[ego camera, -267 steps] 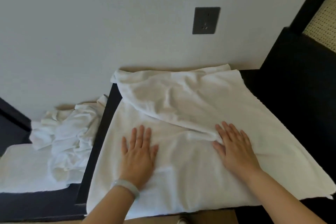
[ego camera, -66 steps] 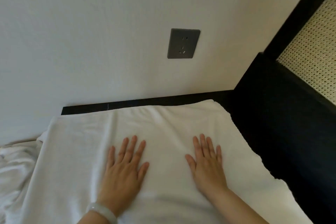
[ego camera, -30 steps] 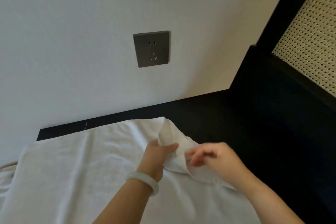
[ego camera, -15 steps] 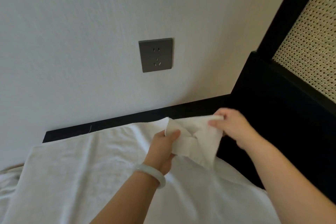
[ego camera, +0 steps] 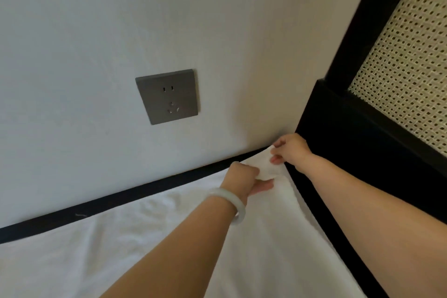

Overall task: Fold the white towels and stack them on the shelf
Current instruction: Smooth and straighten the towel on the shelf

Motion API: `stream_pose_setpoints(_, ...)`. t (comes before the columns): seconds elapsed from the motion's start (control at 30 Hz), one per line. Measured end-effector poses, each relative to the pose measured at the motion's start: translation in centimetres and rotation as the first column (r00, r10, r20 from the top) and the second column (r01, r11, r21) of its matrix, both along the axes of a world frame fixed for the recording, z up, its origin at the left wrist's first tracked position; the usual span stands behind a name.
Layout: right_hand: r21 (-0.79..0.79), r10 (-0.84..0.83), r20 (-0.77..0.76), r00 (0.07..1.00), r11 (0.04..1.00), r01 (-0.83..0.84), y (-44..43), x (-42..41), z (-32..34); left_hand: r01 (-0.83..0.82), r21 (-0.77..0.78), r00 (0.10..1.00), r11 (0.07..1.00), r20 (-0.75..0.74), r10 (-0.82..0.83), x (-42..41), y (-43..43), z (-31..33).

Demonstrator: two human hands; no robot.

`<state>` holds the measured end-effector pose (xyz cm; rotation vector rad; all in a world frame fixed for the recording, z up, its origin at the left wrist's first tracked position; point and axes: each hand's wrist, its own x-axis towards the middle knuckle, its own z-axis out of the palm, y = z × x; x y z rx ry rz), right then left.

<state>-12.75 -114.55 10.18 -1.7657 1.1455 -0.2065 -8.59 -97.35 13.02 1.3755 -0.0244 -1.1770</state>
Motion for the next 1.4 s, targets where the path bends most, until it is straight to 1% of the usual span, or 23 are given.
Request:
stream_pose_setpoints(0.07, 0.123, -0.060, 0.118, 0.991, 0.991, 0.046, 0.0, -0.7, -0.6, 0.055, -0.051, 0.998, 0.997, -0.022, -0.056, 0.1, -1.1, -0.9)
stream_pose_setpoints(0.1, 0.170, -0.104, 0.184, 0.977, 0.983, 0.073, 0.0, -1.0, -0.8, 0.074, -0.059, 0.997, 0.995, 0.019, -0.073, 0.3, -1.3, -1.5)
stream_pose_setpoints(0.13, 0.197, -0.132, 0.236, 0.963, 0.977, 0.085, 0.0, -1.5, -1.1, 0.090, -0.023, 0.990, 0.996, 0.115, -0.087, 0.5, -1.3, -2.2)
stream_pose_setpoints(0.17, 0.198, -0.129, 0.264, 0.956, 0.977, 0.078, 0.2, -1.9, -1.4, 0.100, 0.064, 0.955, 0.993, 0.275, -0.113, 1.0, -1.2, -2.9)
stream_pose_setpoints(0.2, 0.162, -0.095, 0.259, 0.961, 0.985, 0.054, 0.3, -2.4, -1.8, 0.100, 0.168, 0.863, 0.981, 0.476, -0.170, 1.6, -0.8, -3.4)
stream_pose_setpoints(0.23, 0.093, -0.035, 0.218, 0.975, 0.996, 0.015, 0.6, -2.7, -2.2, 0.087, 0.275, 0.707, 0.958, 0.661, -0.254, 2.2, -0.3, -3.9)
stream_pose_setpoints(0.27, 0.012, 0.030, 0.154, 0.988, 0.999, -0.032, 0.9, -2.9, -2.5, 0.060, 0.377, 0.502, 0.924, 0.789, -0.355, 3.0, 0.3, -4.3)
stream_pose_setpoints(0.3, -0.062, 0.082, 0.090, 0.993, 0.995, -0.077, 1.3, -3.0, -2.7, 0.023, 0.466, 0.299, 0.884, 0.841, -0.451, 3.8, 0.9, -4.6)
stream_pose_setpoints(0.33, -0.127, 0.122, 0.039, 0.992, 0.985, -0.116, 1.6, -2.8, -2.9, -0.004, 0.535, 0.150, 0.845, 0.836, -0.529, 4.7, 1.5, -4.9)
stream_pose_setpoints(0.37, -0.185, 0.151, -0.003, 0.989, 0.971, -0.149, 1.9, -2.6, -3.1, -0.009, 0.591, 0.064, 0.807, 0.806, -0.589, 5.5, 2.0, -5.1)
stream_pose_setpoints(0.47, -0.290, 0.185, -0.116, 0.976, 0.933, -0.212, 2.7, -1.9, -3.2, 0.042, 0.681, 0.003, 0.731, 0.732, -0.681, 7.1, 3.1, -5.0)
stream_pose_setpoints(0.53, -0.314, 0.169, -0.117, 0.979, 0.929, -0.198, 3.0, -1.8, -3.1, 0.082, 0.696, -0.062, 0.713, 0.718, -0.693, 7.7, 3.4, -4.5)
stream_pose_setpoints(0.57, -0.303, 0.147, -0.083, 0.986, 0.938, -0.166, 3.1, -1.8, -3.1, 0.099, 0.694, -0.082, 0.713, 0.720, -0.689, 8.0, 3.5, -4.4)
stream_pose_setpoints(0.6, -0.264, 0.116, -0.025, 0.993, 0.957, -0.119, 2.9, -2.0, -2.9, 0.130, 0.689, -0.056, 0.713, 0.723, -0.689, 8.2, 3.6, -4.3)
stream_pose_setpoints(0.7, -0.048, 0.008, 0.168, 0.986, 0.999, 0.000, 1.9, -2.4, -2.0, 0.265, 0.673, 0.134, 0.690, 0.683, -0.718, 9.1, 4.2, -3.9)
stream_pose_setpoints(0.8, -0.029, -0.082, 0.263, 0.961, 0.995, 0.093, 1.1, -1.9, -2.1, 0.295, 0.713, 0.174, 0.636, 0.614, -0.770, 10.3, 5.0, -3.5)
stream_pose_setpoints(0.9, -0.096, -0.083, 0.233, 0.969, 0.990, 0.108, 1.4, -1.1, -3.5, 0.221, 0.744, 0.116, 0.630, 0.622, -0.774, 11.0, 6.0, -3.7)
stream_pose_setpoints(1.0, -0.125, -0.100, 0.238, 0.966, 0.983, 0.132, 1.3, -1.1, -4.8, 0.176, 0.707, 0.188, 0.685, 0.659, -0.729, 11.0, 7.7, -4.1)
stream_pose_setpoints(1.03, -0.153, -0.094, 0.240, 0.966, 0.979, 0.134, 1.5, -1.2, -5.0, 0.175, 0.696, 0.185, 0.697, 0.672, -0.717, 11.0, 8.4, -4.1)
stream_pose_setpoints(1.13, -0.320, -0.023, 0.193, 0.981, 0.944, 0.085, 2.3, -1.2, -5.5, 0.228, 0.719, 0.055, 0.657, 0.664, -0.746, 10.9, 10.5, -3.7)
stream_pose_setpoints(1.2, -0.430, 0.012, 0.096, 0.995, 0.902, 0.031, 2.8, -1.1, -5.6, 0.273, 0.754, 0.019, 0.598, 0.617, -0.787, 11.0, 11.4, -3.0)
stream_pose_setpoints(1.3, -0.461, 0.048, 0.025, 0.999, 0.887, -0.031, 2.4, -1.1, -5.0, 0.310, 0.767, 0.072, 0.562, 0.571, -0.818, 11.4, 12.4, -2.1)
stream_pose_setpoints(1.4, -0.391, 0.110, 0.019, 0.994, 0.916, -0.094, 1.6, -0.9, -4.1, 0.299, 0.764, 0.123, 0.572, 0.563, -0.817, 12.0, 12.9, -2.0)
